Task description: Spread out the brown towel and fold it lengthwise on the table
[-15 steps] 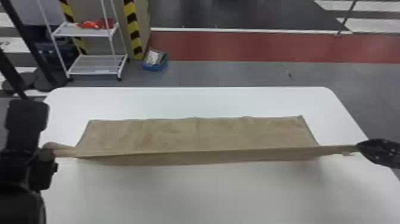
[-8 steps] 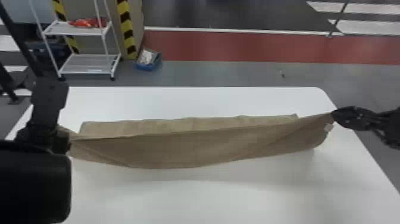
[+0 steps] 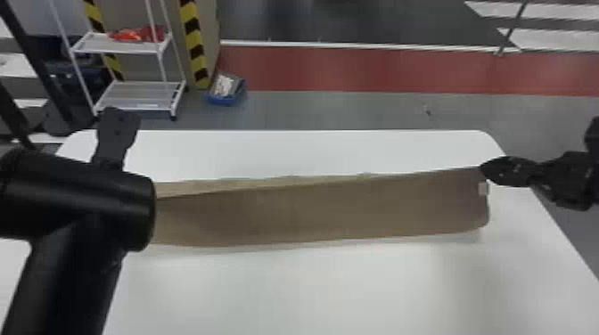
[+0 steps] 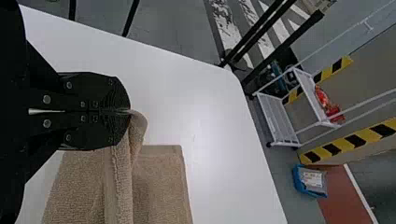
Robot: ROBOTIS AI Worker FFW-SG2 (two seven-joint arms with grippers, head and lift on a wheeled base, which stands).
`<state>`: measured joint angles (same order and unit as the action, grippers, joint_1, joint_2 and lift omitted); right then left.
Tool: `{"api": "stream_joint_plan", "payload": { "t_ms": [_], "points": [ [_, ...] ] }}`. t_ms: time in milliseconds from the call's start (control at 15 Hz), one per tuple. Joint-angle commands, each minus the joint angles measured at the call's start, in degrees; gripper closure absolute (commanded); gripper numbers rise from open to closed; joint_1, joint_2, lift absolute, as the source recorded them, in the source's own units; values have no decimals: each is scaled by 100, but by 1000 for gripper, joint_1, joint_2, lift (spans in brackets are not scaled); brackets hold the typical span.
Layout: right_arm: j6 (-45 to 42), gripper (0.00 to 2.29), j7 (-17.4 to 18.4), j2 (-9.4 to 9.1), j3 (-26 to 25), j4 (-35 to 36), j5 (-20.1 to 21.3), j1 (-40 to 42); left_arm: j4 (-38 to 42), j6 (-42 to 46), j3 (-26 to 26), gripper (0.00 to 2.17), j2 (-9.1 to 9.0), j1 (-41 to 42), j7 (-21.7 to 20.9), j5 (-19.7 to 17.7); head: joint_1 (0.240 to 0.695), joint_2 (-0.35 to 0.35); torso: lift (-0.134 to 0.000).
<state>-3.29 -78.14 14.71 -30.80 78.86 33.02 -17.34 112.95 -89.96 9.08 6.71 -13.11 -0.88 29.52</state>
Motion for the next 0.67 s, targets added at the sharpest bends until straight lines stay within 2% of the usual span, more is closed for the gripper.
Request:
{"api": "stream_joint_plan", "payload": {
  "t_ms": [0, 200, 600],
  "points": [
    [-237, 1261, -19, 58, 13, -371, 47, -209, -423, 0, 33, 1440, -91, -218, 35, -8, 695, -37, -124],
    [-378, 1261, -19, 146, -84, -653, -32, -314, -625, 211, 59, 1440, -162, -333, 97, -8, 695, -43, -124],
    [-501, 1264, -19, 181, -84, -1013, -50, -473, -1126, 580, 165, 1436, -223, -649, 228, -26, 695, -58, -124]
  ]
}}
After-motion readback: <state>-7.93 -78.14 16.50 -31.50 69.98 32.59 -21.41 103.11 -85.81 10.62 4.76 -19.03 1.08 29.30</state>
